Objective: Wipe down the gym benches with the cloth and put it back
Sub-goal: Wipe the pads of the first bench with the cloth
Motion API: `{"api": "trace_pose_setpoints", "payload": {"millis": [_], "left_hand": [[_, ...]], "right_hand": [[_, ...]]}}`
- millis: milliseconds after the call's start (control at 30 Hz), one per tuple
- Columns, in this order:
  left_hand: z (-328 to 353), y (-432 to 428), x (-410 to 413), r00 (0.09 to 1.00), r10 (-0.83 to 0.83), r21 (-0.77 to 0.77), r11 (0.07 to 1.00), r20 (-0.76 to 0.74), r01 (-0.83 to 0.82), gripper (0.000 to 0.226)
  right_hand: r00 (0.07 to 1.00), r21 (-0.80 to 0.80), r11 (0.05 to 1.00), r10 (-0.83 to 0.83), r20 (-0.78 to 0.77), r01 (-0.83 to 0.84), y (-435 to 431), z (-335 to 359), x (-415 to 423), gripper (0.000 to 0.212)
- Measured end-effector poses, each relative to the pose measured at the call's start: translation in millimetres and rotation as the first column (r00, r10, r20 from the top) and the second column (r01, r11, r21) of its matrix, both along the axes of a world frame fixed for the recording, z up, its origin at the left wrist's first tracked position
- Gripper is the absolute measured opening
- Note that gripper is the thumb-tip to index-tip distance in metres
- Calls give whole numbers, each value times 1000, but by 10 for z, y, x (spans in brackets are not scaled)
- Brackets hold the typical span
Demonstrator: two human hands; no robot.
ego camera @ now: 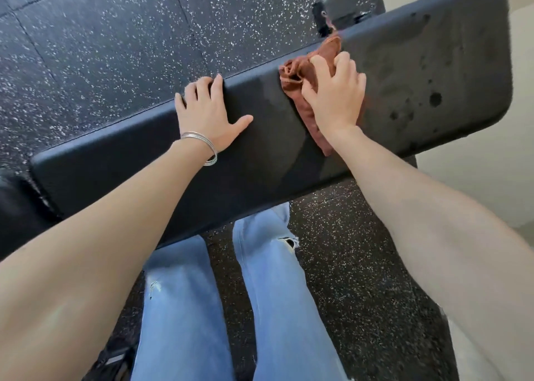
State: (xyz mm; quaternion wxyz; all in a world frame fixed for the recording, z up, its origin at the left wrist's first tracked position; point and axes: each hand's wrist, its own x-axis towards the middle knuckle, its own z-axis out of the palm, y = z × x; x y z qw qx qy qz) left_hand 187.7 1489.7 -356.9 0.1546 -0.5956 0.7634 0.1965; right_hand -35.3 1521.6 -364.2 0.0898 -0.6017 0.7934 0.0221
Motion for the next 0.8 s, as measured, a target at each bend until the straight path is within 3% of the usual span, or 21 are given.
{"api": "trace_pose_setpoints", "payload": {"millis": [200, 333, 500, 800], "left_hand": [[-15, 11, 8, 1000, 20, -8, 1000, -12, -20, 90], [7, -6, 87, 1000, -9, 6, 1000, -30, 9, 88], [38, -59, 180, 996, -75, 42, 996, -54, 78, 90], [73, -146, 244, 989, -127, 84, 987, -81, 134, 89]], "right_hand": [[996, -58, 995, -78, -43, 75, -488, -99, 128, 37], [999, -201, 979, 37, -15, -39, 261, -44, 249, 27], [999, -117, 993, 21, 34, -17, 1014, 1, 613, 25], [997, -73, 995, 74, 38, -72, -305, -31, 692, 31]]}}
